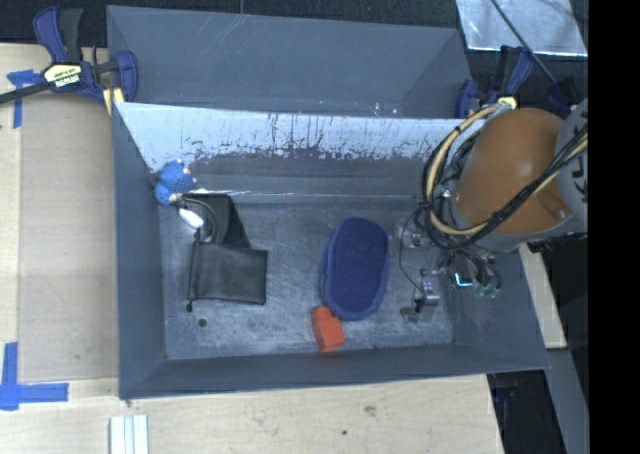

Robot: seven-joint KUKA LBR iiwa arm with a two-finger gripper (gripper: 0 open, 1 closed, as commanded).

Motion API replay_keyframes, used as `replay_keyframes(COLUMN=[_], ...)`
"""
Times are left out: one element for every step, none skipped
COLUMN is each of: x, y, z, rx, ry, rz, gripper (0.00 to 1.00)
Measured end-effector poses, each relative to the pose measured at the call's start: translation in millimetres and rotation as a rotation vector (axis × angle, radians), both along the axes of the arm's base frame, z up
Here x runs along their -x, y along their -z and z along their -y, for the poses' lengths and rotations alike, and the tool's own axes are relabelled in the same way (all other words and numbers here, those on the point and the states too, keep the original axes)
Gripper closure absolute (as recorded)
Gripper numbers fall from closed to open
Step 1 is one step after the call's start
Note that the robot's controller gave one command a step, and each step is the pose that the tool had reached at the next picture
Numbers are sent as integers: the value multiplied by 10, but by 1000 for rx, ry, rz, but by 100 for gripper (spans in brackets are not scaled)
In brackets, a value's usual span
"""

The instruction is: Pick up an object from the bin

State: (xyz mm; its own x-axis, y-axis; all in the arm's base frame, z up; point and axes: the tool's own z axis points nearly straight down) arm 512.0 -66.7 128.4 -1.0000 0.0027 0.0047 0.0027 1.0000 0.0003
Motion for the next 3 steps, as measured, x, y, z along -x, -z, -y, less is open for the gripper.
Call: replay_keyframes(x=[-243,-254,-360], y=[555,525,-1162], z=[-1096,-1078,-1039], rx=[2,3,1], ry=[-273,-272,-779], rz=[11,15,15], gripper=[0,100,100])
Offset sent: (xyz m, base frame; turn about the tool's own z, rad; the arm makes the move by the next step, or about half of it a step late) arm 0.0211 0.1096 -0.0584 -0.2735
